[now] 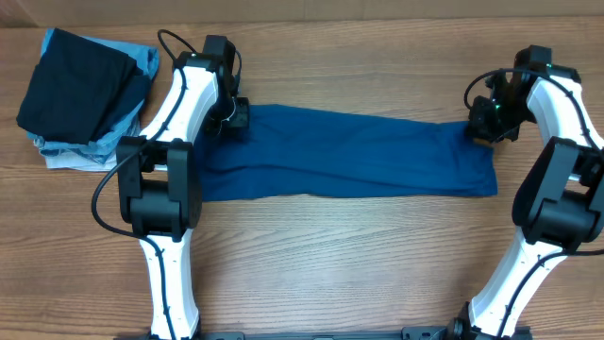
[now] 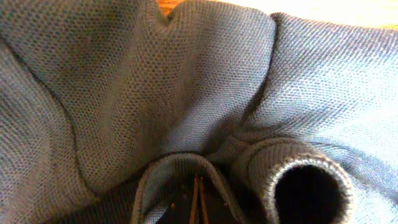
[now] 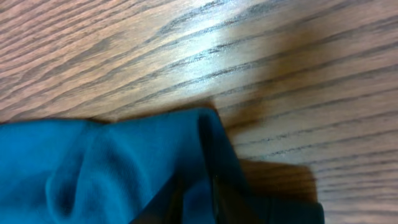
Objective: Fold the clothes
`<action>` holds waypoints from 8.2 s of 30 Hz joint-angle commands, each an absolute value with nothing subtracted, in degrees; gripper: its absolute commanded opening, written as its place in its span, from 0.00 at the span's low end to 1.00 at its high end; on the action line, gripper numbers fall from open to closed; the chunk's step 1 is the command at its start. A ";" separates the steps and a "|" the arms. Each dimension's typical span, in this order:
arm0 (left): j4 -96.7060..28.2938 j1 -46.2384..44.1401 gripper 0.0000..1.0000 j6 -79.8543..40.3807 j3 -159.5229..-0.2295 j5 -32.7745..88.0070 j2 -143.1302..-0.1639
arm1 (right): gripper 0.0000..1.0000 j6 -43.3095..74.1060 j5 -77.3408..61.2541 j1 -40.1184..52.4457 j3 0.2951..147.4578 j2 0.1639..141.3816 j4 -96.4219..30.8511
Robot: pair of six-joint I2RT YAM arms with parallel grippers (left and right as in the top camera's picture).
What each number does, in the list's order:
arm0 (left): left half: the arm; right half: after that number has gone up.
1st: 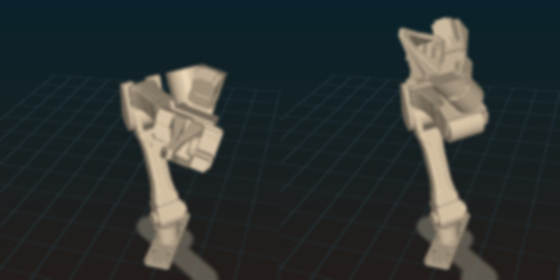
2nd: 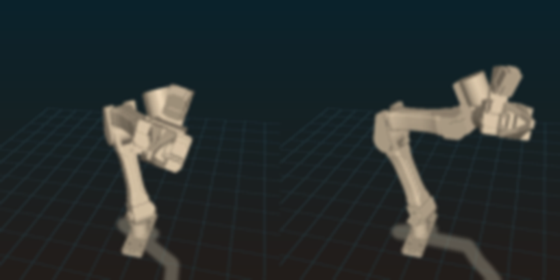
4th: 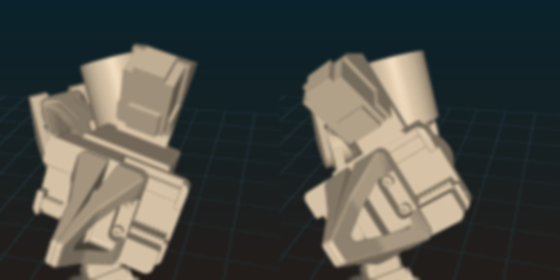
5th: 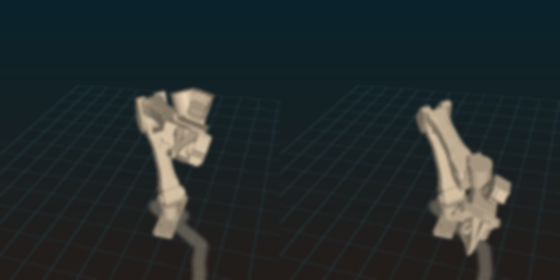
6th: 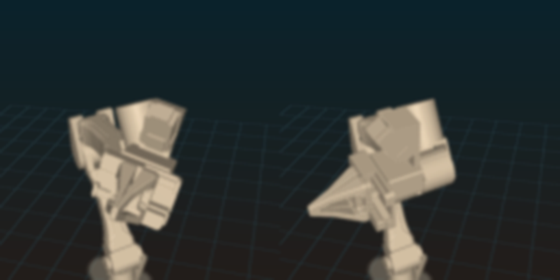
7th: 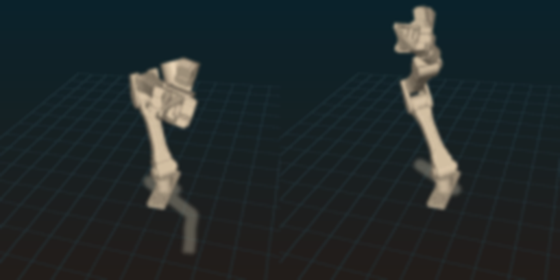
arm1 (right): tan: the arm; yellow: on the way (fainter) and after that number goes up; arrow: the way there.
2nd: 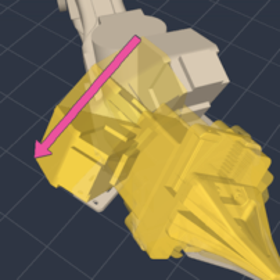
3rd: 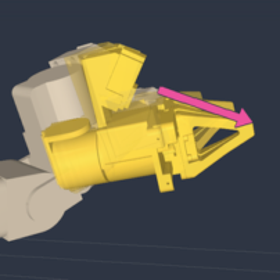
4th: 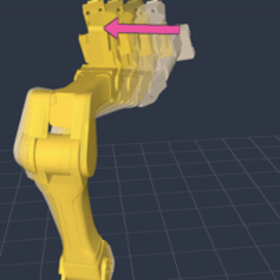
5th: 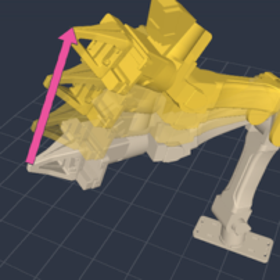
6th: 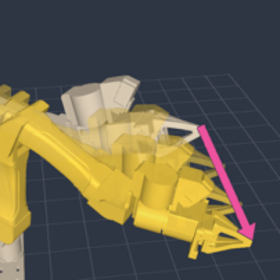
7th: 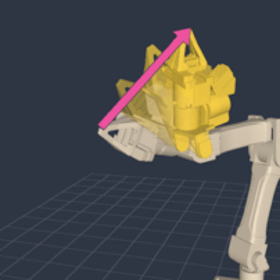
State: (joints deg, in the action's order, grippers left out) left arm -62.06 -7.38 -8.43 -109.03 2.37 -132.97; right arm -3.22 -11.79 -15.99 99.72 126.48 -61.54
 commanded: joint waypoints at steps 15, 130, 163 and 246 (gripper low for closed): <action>-63.00 -7.09 0.04 -7.70 -106.61 0.86 -134.23 | 0.04 -3.25 -6.79 -24.88 98.76 124.29 -58.13; -73.65 -10.94 0.42 -3.46 -126.54 7.09 -134.26 | 0.35 4.01 -9.69 -15.09 99.59 120.97 -70.57; -82.76 -11.92 0.04 -8.21 -110.59 6.61 -133.08 | 0.34 4.08 -7.40 -14.46 99.39 120.97 -76.62; -72.88 -7.92 0.27 -8.97 -124.70 1.50 -133.36 | 0.16 -4.32 -8.05 -4.58 97.41 121.49 -44.40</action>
